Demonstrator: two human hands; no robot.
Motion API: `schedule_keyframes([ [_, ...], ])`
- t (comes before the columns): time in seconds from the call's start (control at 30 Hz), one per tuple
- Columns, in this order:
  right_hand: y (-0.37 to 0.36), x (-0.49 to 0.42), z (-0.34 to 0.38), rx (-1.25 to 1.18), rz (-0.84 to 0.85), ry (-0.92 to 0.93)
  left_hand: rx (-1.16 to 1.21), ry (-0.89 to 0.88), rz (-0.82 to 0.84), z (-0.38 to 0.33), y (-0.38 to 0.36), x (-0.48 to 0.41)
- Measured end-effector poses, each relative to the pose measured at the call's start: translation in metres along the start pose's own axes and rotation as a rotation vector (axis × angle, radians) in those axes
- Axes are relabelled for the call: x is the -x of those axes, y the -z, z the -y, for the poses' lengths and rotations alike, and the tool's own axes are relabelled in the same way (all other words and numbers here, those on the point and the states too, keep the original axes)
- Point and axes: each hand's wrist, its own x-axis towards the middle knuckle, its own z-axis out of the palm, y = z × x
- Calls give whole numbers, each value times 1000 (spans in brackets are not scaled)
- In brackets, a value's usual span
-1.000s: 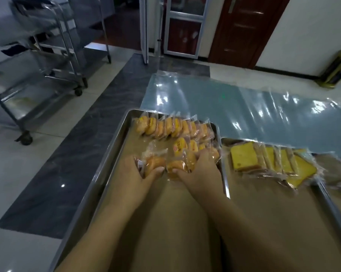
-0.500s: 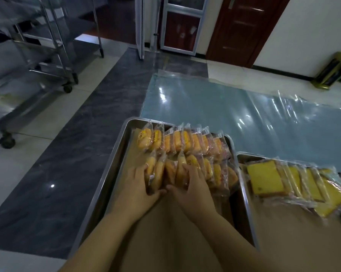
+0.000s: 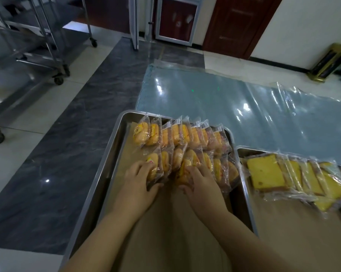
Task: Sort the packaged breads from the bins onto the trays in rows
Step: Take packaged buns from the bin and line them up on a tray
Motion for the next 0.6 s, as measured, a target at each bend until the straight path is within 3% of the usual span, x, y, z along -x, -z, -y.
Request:
schedule_keyframes([
  [0.33, 11, -20, 4, -39, 73, -92, -85, 39, 12, -6, -1, -23],
  [0.6, 60, 31, -1, -5, -26, -48, -79, -9, 30, -35, 30, 22],
])
